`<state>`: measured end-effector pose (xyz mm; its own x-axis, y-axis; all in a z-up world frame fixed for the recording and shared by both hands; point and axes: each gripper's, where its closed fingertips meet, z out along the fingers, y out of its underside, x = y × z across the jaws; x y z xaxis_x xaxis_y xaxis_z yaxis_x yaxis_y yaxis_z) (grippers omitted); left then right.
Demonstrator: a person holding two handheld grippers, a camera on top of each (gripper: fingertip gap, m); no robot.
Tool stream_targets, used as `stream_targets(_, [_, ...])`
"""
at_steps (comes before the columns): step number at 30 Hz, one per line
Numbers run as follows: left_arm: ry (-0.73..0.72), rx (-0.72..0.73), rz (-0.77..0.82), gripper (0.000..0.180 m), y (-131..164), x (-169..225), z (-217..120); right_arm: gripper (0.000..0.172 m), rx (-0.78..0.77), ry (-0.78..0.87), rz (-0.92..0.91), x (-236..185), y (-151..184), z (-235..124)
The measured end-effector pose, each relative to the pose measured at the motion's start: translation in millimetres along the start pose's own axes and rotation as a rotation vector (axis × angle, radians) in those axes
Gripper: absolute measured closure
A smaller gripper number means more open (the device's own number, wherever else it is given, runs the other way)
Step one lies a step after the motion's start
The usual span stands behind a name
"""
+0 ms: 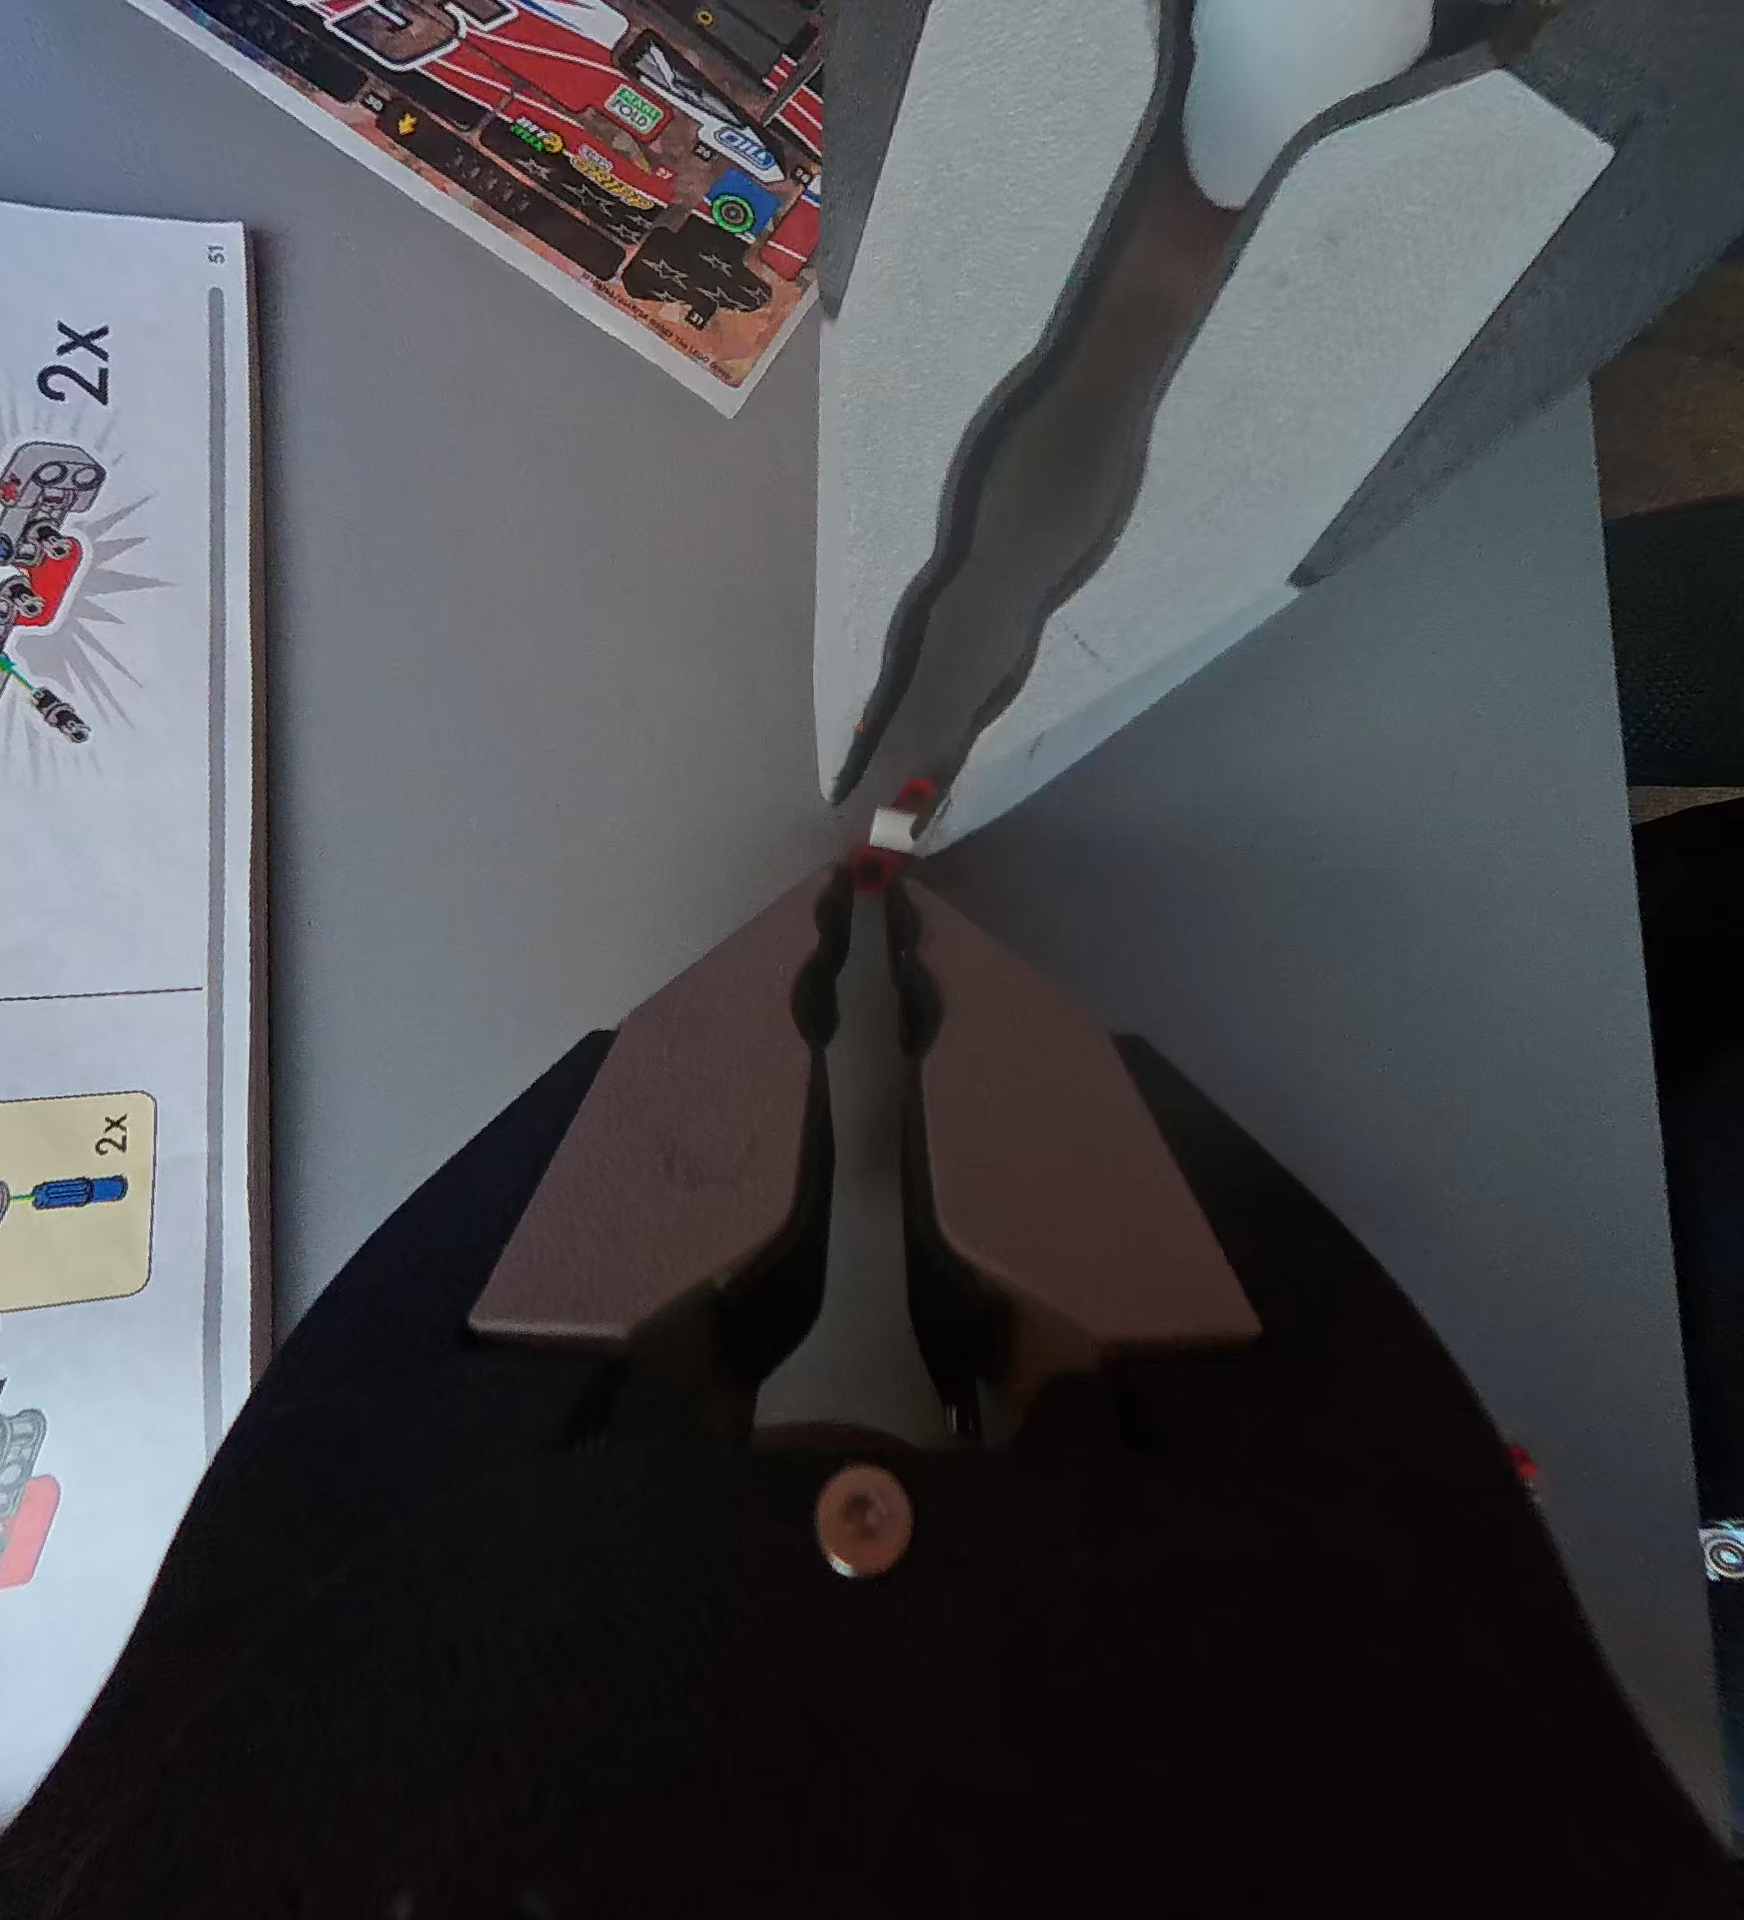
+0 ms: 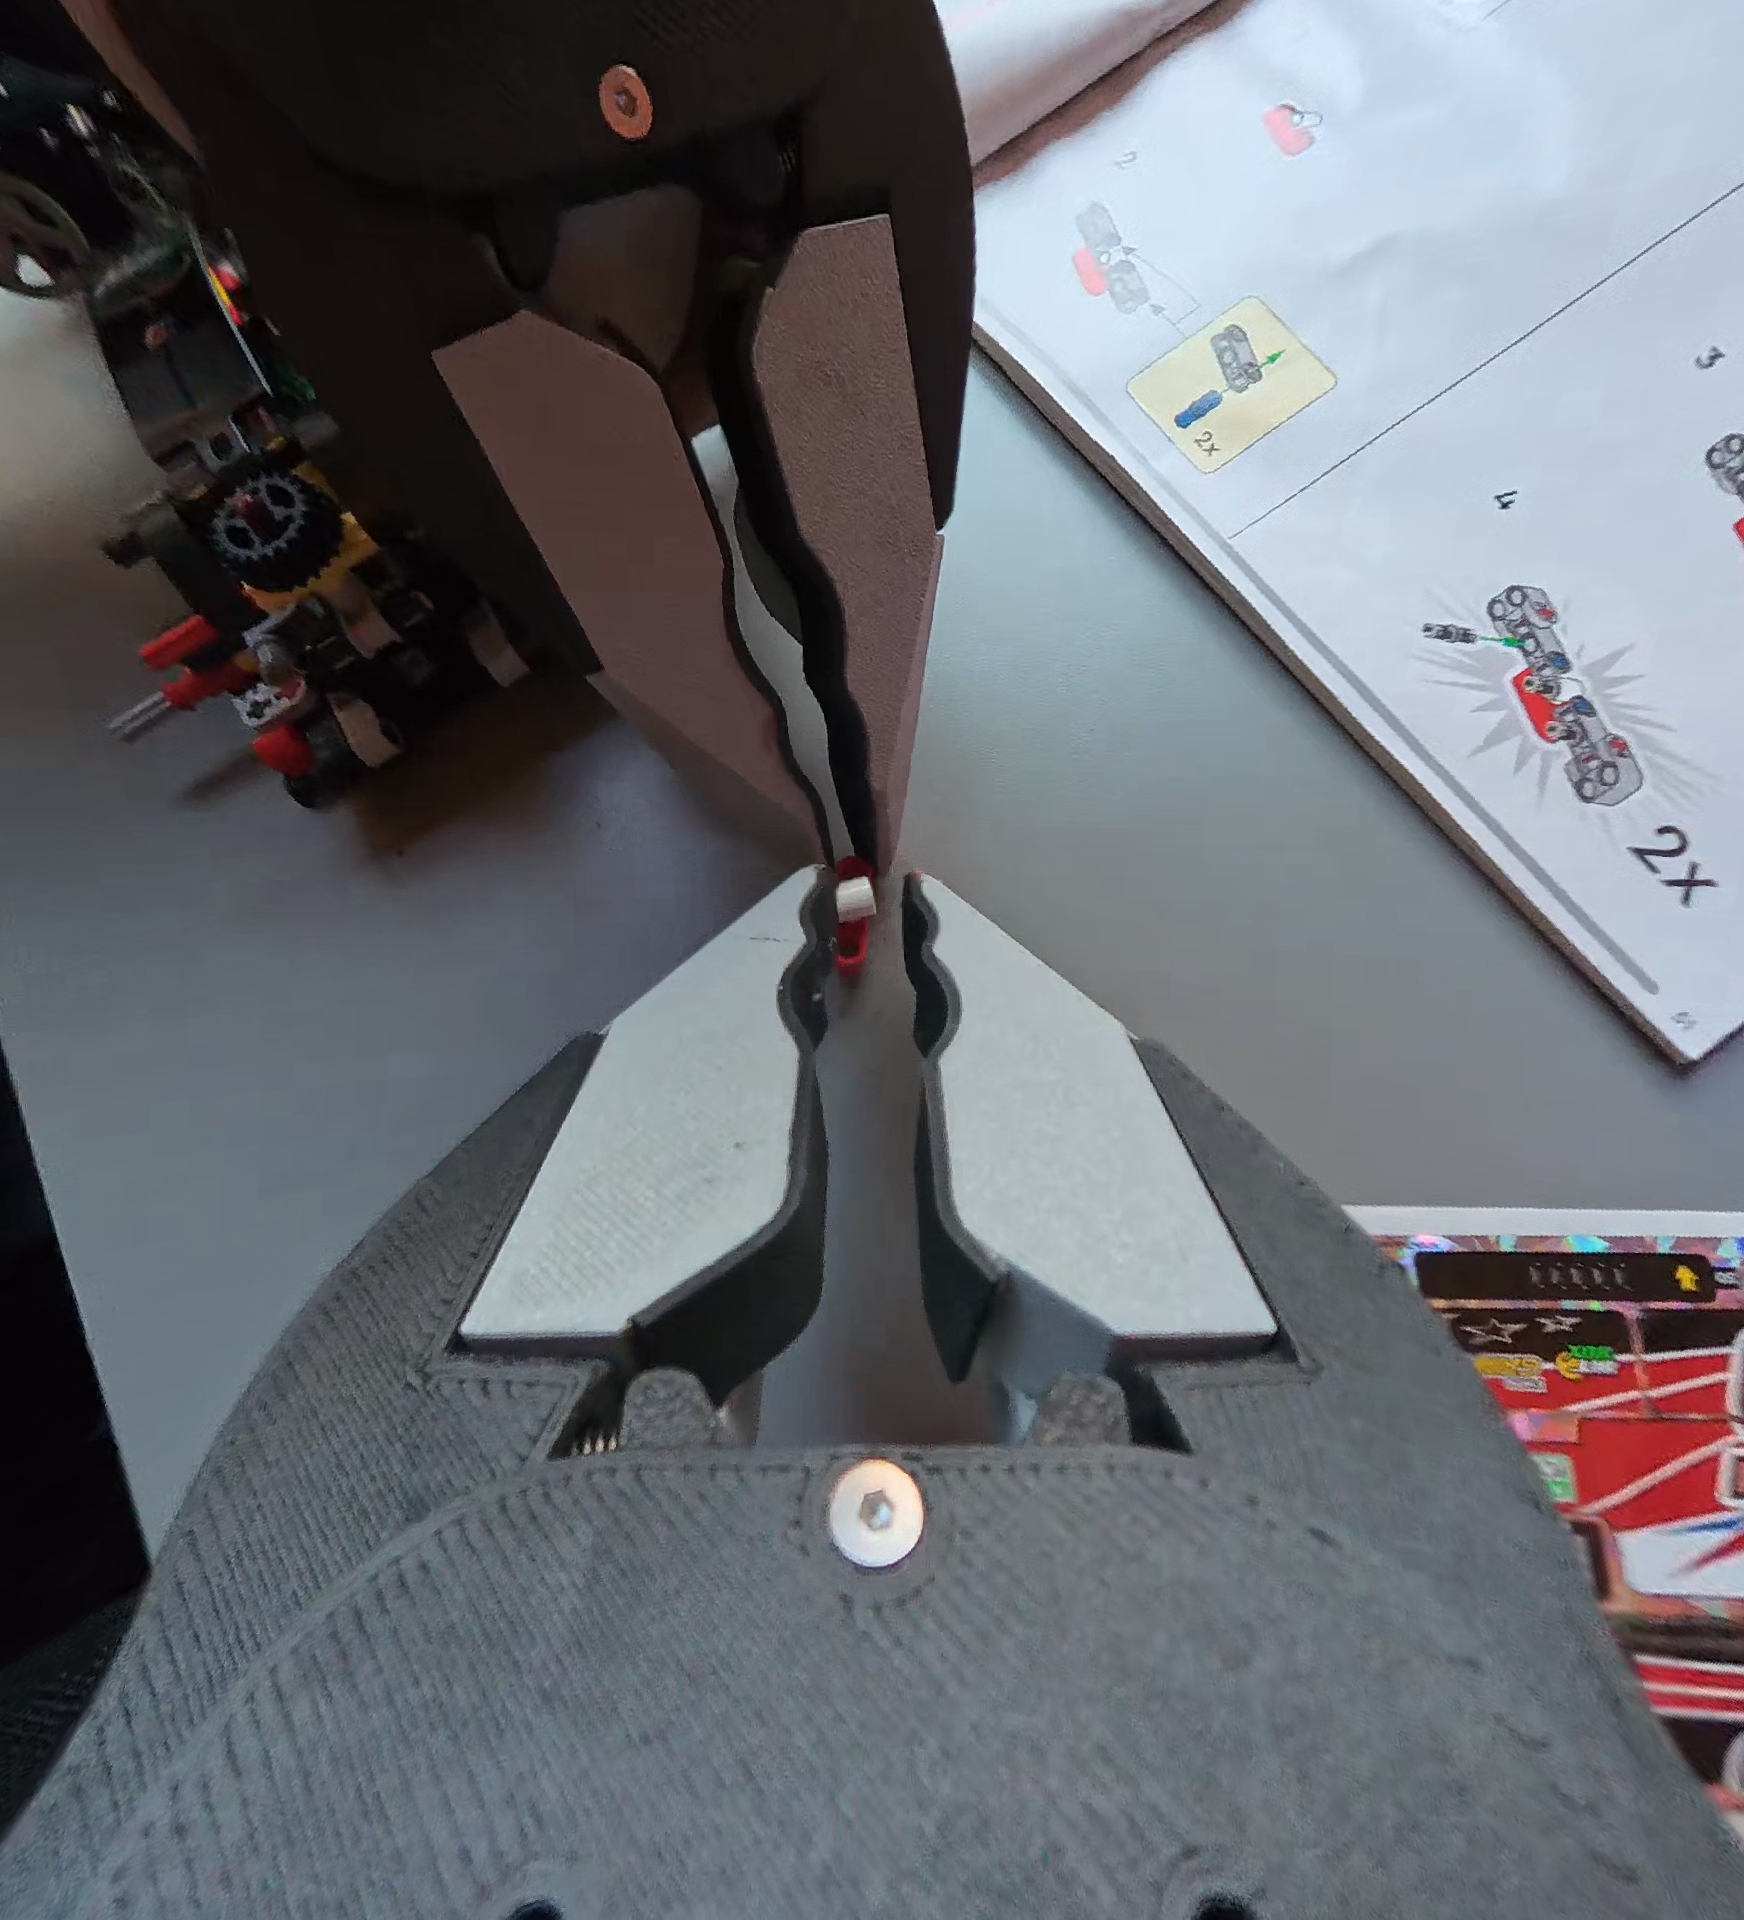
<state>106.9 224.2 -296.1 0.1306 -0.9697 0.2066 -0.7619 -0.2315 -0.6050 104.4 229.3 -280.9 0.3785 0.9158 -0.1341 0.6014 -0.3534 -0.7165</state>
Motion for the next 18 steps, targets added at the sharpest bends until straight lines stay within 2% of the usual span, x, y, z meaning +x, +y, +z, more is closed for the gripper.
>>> stream_targets(7, [0.012, -0.023, -0.002, 0.177, -0.4, 2.3, 0.8, 0.155, -0.056, 0.006, -0.23, -1.7, -1.9, -7.4])
stream_targets(12, [0.006, -0.033, 0.001, 0.178, -0.2, 2.2, 0.8, 0.162, -0.096, -0.124, -0.226, -5.9, 2.2, -0.4])
stream_targets(18, [0.014, -0.029, -0.006, 0.178, -0.2, 2.2, 0.7, 0.167, -0.109, -0.155, -0.209, -5.8, 8.4, 3.1])
